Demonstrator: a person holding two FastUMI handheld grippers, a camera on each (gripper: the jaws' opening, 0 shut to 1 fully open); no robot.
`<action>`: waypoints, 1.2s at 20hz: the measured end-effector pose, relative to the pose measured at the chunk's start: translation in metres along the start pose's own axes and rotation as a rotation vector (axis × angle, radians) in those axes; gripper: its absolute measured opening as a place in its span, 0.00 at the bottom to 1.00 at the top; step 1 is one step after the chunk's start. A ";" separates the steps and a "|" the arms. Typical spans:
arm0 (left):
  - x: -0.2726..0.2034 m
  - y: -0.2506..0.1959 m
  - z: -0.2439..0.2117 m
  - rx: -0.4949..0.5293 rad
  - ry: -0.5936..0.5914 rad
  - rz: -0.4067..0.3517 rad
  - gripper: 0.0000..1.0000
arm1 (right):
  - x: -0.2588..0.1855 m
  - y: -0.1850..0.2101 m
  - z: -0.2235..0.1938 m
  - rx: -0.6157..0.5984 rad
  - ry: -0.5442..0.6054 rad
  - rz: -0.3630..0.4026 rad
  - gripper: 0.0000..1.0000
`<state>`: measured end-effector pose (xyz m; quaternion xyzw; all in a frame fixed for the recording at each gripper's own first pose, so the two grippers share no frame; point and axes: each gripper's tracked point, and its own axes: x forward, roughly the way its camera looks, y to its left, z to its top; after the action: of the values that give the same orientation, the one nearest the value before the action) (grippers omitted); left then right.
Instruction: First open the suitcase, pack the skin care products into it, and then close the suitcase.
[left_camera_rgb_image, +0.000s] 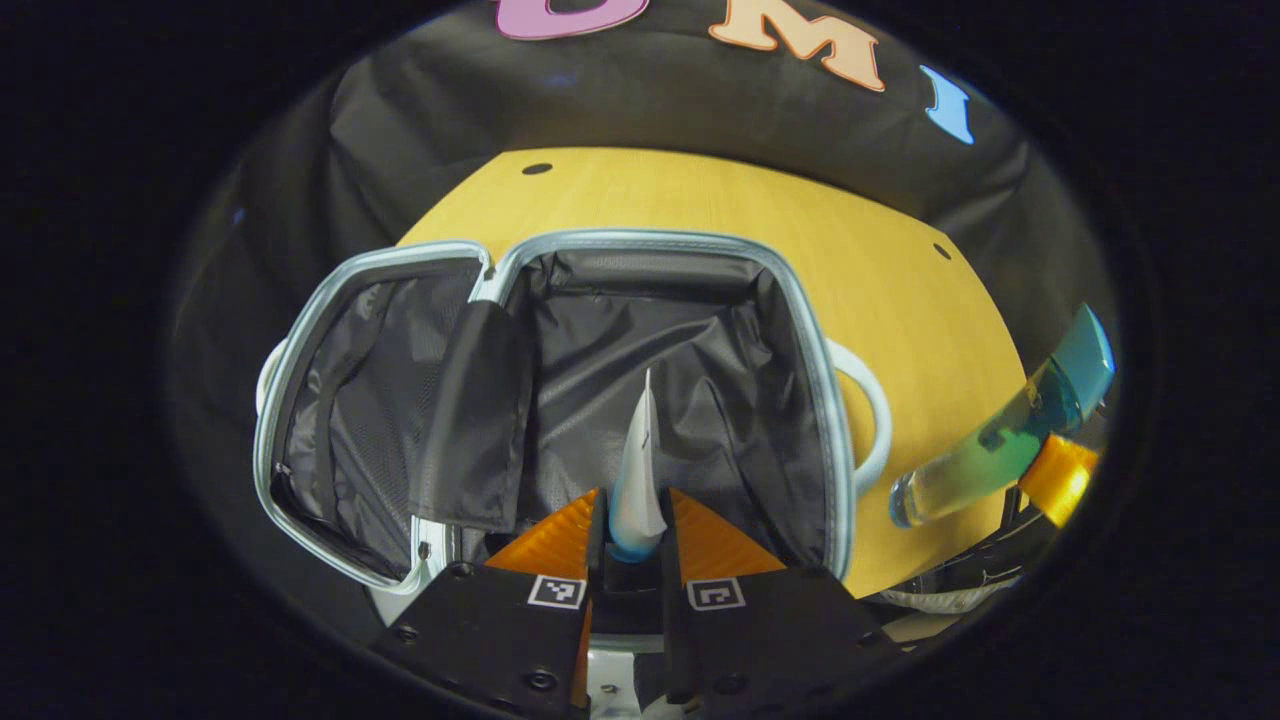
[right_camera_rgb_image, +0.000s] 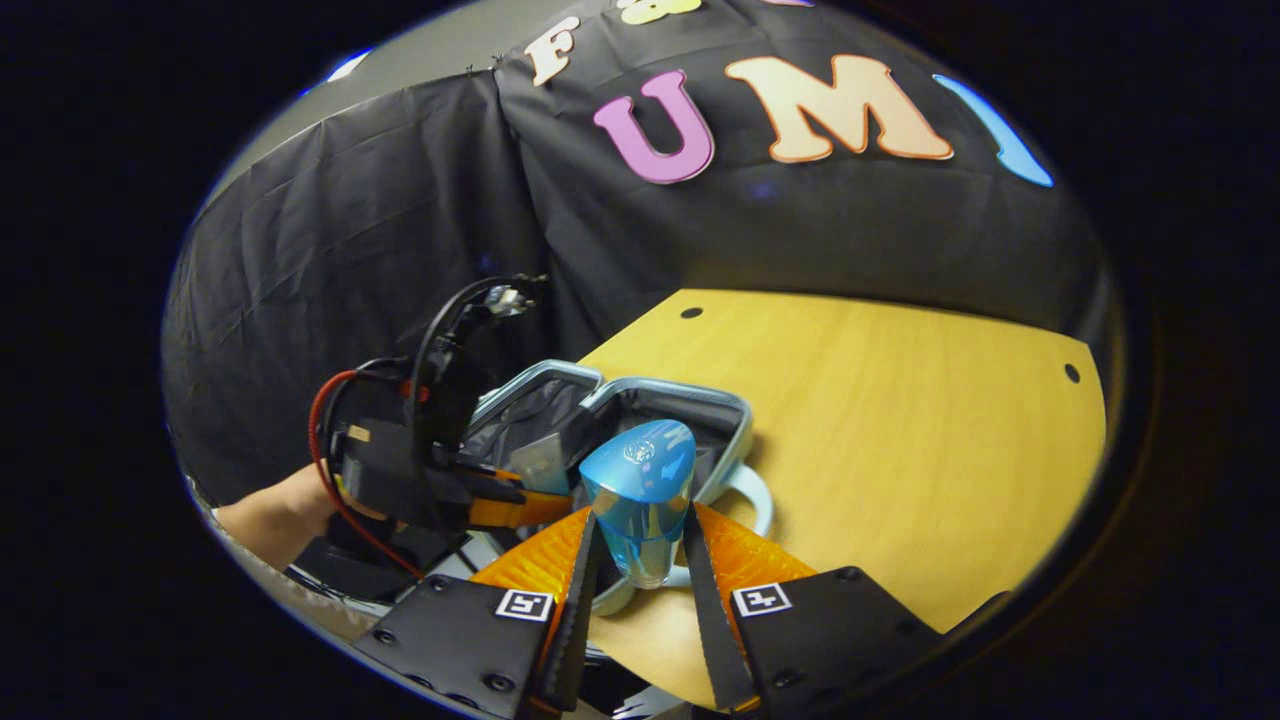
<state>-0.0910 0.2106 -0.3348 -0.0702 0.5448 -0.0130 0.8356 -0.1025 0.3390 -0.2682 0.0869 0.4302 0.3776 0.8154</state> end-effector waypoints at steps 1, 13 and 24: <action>0.004 0.001 -0.001 0.001 0.008 -0.019 0.22 | 0.009 0.008 -0.003 0.006 0.023 0.011 0.51; -0.012 0.022 0.041 0.038 -0.108 -0.202 0.80 | 0.095 0.026 -0.058 0.115 0.272 -0.063 0.51; -0.043 0.187 0.078 -0.168 -0.250 -0.043 0.81 | 0.084 0.039 0.021 0.080 0.100 -0.171 1.00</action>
<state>-0.0471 0.4076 -0.2894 -0.1523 0.4339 0.0235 0.8877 -0.0786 0.4281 -0.2906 0.0636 0.4908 0.2929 0.8181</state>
